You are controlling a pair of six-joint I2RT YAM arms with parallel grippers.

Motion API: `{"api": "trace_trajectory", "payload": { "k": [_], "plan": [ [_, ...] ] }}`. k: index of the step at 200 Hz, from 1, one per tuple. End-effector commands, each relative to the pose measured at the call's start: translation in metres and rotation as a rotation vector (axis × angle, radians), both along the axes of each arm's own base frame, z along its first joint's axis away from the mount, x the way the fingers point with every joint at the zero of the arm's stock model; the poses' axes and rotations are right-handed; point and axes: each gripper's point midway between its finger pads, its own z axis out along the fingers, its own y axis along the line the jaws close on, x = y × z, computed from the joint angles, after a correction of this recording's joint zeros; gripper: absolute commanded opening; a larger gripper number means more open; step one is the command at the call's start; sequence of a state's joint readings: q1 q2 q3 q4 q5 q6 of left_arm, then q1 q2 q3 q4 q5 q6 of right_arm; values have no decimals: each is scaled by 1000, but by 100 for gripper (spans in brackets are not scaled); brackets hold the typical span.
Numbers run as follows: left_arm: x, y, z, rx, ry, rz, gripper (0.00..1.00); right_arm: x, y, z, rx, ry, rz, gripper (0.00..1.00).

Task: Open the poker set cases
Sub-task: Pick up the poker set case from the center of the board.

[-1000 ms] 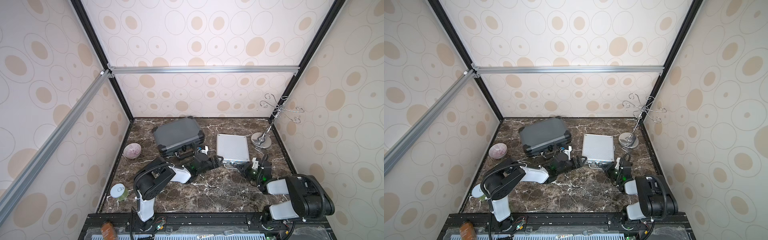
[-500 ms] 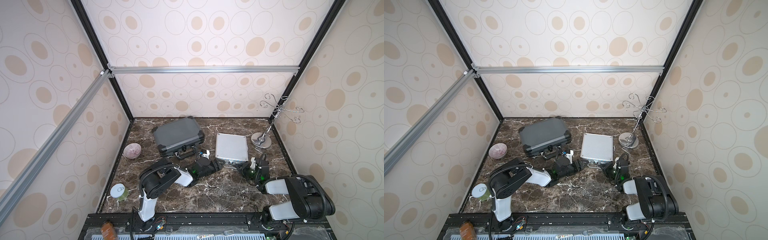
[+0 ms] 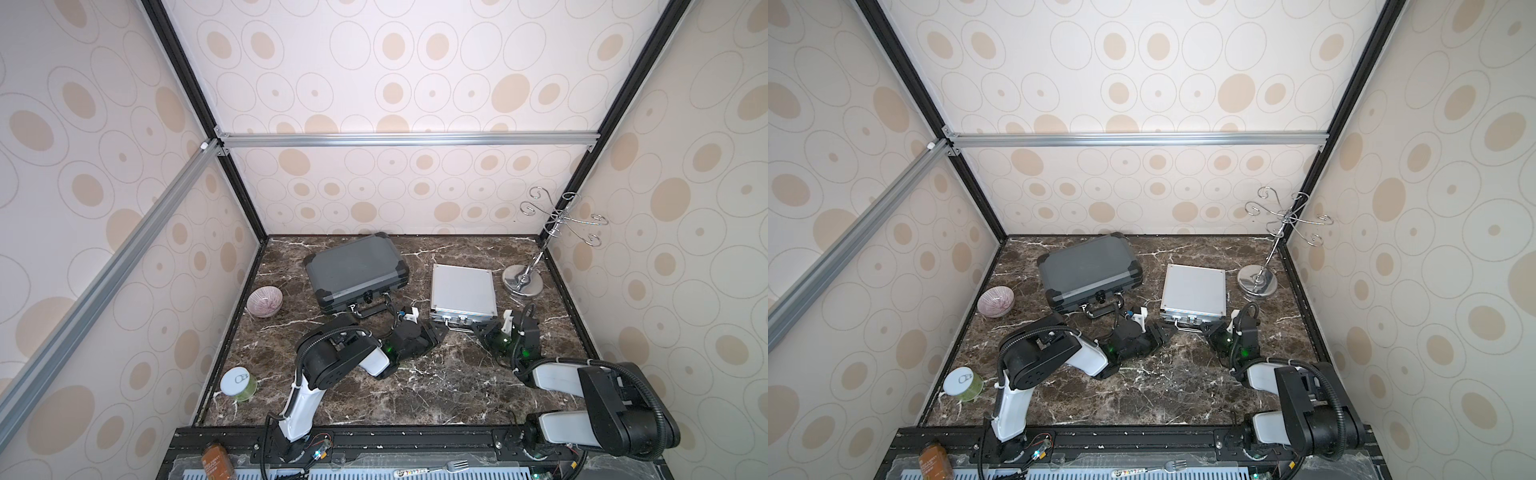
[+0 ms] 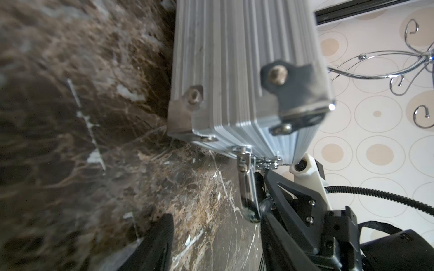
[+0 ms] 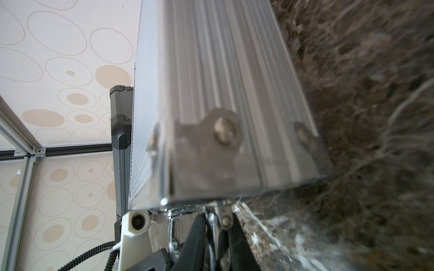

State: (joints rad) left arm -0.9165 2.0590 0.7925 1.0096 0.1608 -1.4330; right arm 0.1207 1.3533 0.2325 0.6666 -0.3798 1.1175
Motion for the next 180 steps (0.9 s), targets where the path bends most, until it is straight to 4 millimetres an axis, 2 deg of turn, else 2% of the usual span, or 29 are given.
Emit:
{"api": "trace_trajectory", "payload": {
  "k": [1, 96, 135, 180],
  "plan": [
    [6, -11, 14, -58, -3, 17, 59, 25, 11, 49, 31, -188, 28, 17],
    [19, -32, 13, -106, 9, 15, 45, 21, 16, 47, 9, -185, 44, 17],
    [18, -31, 6, -121, 35, 23, 37, 21, 17, 48, 1, -189, 53, 18],
    [21, -35, 8, -134, 39, 27, 29, 19, 20, 46, -1, -188, 69, 18]
  ]
}}
